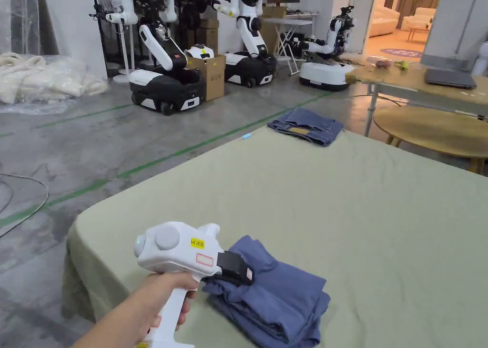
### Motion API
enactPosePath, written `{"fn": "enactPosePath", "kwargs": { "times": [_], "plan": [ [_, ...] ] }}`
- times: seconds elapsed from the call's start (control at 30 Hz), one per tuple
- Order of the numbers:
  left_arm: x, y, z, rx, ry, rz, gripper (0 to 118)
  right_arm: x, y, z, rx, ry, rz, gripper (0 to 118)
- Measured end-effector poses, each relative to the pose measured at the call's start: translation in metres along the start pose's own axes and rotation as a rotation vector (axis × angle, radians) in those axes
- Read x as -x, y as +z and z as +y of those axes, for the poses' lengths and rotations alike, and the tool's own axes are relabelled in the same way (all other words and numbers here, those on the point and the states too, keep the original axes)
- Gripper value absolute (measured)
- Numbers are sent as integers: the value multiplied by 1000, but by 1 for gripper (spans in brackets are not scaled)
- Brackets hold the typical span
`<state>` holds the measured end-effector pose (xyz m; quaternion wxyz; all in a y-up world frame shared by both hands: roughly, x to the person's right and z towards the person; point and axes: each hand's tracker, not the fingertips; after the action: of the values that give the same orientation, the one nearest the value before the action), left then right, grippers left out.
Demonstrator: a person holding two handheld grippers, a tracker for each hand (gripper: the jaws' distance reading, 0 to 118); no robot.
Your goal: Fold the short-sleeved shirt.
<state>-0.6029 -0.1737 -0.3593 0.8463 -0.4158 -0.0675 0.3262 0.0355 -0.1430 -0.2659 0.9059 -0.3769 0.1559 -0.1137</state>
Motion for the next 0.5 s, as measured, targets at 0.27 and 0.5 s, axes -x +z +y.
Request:
{"fn": "enactPosePath", "kwargs": {
  "times": [0.27, 0.5],
  "plan": [
    [25, 40, 0, -169, 125, -30, 97, 7, 4, 7, -4, 25, -2, 0],
    [55, 98, -5, -250, 206, 16, 76, 5, 12, 8, -23, 20, 20, 0]
  ]
}}
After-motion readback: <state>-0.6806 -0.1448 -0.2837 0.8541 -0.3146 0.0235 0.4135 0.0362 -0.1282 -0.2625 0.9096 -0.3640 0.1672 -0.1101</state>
